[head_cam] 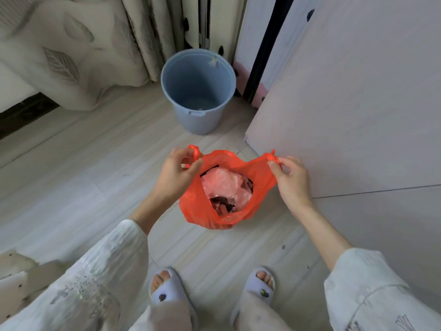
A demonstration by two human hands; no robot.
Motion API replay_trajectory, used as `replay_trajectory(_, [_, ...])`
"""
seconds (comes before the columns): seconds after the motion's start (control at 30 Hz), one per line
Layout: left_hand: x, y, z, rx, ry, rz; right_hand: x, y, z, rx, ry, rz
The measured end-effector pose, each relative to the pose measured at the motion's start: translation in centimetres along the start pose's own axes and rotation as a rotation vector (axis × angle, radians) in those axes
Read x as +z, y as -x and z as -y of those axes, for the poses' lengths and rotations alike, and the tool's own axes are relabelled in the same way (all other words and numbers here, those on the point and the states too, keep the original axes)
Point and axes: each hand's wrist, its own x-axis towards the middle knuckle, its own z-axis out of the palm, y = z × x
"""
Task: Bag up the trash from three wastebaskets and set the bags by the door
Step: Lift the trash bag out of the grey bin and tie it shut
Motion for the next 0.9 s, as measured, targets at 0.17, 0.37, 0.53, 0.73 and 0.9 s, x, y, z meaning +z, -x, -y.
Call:
replay_trajectory(0.17, [3.3,-5.0,4.5,0.145,0.010,-0.152,3.4,-3.9,-3.5,-0.106,-0.089,-0.019])
replay_trajectory(0.37, [6.2,-10.4,6.9,0.359,0.141,-0.087,6.6,-8.6,-5.3,-0.299,-0.302,-0.042])
replay_trajectory(0.53, [7.6,-14.4,9.4,0.540,0.148,-0.111,9.6,-13.0,-7.7,-0.579,0.029,-0.085])
replay_trajectory(0.73, [9.2,-16.7,12.8,0.545,0.271,-0.268,12.7,-13.9,-11.6,-0.551,-0.170,-0.210])
replay_trajectory(0.9, [8.7,-16.2,14.6,0.463,0.359,-0.303,13.1,-14.0,-15.0,-0.378,-0.084,-0.186])
